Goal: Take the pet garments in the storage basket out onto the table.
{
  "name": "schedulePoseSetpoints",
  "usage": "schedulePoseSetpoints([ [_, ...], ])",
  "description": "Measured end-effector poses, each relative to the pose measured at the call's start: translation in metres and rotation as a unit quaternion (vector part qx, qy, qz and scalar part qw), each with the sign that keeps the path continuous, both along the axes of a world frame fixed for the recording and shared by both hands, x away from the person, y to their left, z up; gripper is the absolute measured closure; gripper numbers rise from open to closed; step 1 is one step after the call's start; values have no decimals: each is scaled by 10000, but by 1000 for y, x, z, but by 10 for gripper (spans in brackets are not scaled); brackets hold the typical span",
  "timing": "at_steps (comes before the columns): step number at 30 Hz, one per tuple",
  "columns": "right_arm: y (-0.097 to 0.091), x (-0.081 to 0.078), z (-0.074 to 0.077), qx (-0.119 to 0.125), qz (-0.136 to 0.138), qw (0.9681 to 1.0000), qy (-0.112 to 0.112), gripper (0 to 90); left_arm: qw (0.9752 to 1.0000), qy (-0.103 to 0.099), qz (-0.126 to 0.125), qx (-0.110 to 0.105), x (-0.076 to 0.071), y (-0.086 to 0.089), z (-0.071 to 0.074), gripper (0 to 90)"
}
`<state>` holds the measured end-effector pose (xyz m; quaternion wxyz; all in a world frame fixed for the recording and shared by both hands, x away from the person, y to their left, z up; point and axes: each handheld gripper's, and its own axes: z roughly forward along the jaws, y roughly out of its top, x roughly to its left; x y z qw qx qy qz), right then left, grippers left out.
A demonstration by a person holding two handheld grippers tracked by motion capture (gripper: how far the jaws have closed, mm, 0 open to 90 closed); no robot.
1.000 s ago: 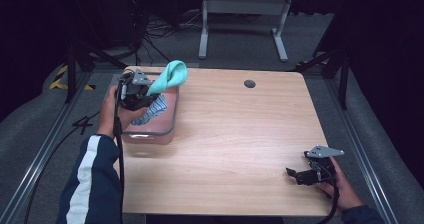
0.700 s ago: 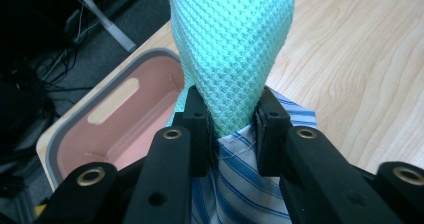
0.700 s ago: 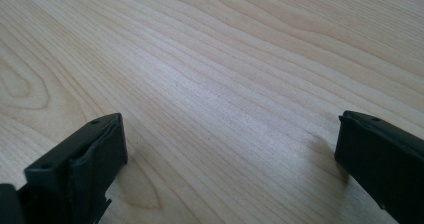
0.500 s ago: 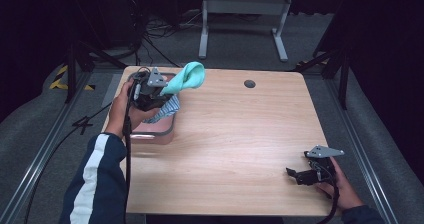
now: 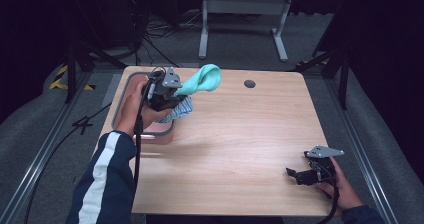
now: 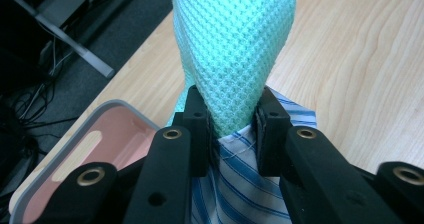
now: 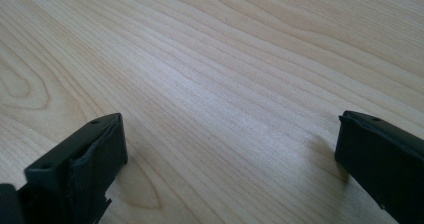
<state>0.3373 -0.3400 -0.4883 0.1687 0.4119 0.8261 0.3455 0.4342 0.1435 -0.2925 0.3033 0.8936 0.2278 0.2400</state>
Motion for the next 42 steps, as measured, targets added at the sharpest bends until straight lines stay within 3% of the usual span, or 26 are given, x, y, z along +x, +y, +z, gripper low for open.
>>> schedulePoseSetpoints([
  [19, 0, 0, 0, -3, 1, 10000, -7, 6, 9989, 120, -456, 57, 0, -47, -19, 733],
  [26, 0, 0, 0, -3, 0, 10000, -7, 6, 9977, 259, -611, 144, 0, -68, -33, 732],
  [42, 0, 0, 0, -1, -11, 10000, -4, 6, 9945, 653, -798, 167, 2, -92, -70, 729],
])
